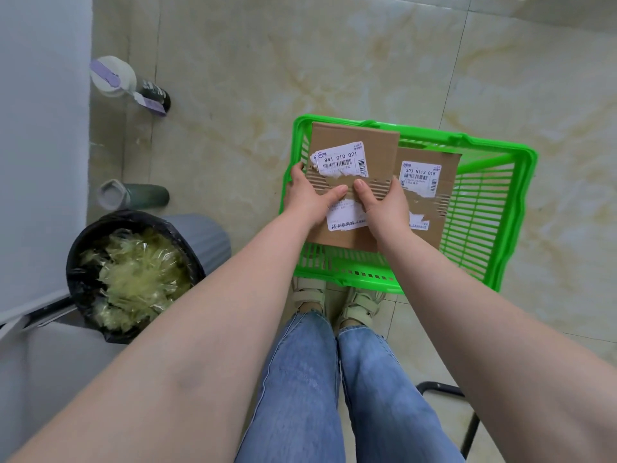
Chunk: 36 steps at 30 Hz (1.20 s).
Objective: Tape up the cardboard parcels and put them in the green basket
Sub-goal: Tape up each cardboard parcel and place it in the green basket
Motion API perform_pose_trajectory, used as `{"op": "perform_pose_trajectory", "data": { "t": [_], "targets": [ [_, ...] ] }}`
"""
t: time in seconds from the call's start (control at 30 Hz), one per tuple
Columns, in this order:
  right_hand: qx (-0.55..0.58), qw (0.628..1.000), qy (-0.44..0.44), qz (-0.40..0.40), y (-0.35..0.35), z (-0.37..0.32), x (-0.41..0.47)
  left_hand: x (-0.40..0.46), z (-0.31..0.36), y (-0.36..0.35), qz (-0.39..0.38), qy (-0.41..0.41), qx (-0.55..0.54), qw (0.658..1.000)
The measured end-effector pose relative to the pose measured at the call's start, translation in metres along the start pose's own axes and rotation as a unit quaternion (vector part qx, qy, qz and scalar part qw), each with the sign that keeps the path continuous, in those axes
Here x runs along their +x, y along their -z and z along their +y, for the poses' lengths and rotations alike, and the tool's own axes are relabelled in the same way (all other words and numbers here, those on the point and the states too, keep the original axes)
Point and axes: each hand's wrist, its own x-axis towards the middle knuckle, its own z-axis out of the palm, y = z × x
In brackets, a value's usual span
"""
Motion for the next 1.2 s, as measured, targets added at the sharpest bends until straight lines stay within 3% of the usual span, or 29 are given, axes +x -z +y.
{"op": "perform_pose_trajectory", "data": {
  "t": [0.13,0.27,0.37,0.47,0.53,0.63,0.87,0.97,1.2],
  "targets": [
    [-0.005,1.000,-0.026,0.010,0.003,-0.009,-0.005,-0.010,0.002,0.001,0.022,0.031,-0.009,0.999],
    [-0.058,0.996,0.013,0.060,0.013,-0.025,-0.026,-0.036,0.008,0.008,0.048,0.047,-0.007,0.998],
    [-0.076,0.993,0.054,0.076,0.026,-0.044,-0.058,-0.070,0.012,0.028,0.096,0.055,-0.103,0.988],
    [-0.059,0.996,0.065,-0.019,0.039,-0.066,-0.102,-0.120,0.009,0.055,0.057,0.084,-0.250,0.963],
    [-0.004,0.992,0.057,-0.115,0.046,-0.079,-0.135,-0.157,0.004,0.073,0.019,0.098,-0.341,0.935],
    [0.052,0.964,0.038,-0.256,0.055,-0.094,-0.188,-0.217,-0.009,0.096,0.038,0.092,-0.458,0.883],
    [-0.011,0.912,0.099,-0.397,0.089,-0.093,-0.322,-0.403,-0.077,0.101,0.094,0.064,-0.606,0.788],
    [-0.096,0.864,0.114,-0.480,0.095,-0.082,-0.389,-0.484,-0.116,0.095,0.123,0.068,-0.675,0.724],
    [-0.239,0.718,0.187,-0.626,0.045,-0.074,-0.571,-0.636,-0.201,0.131,0.280,-0.003,-0.790,0.545]
  ]
}}
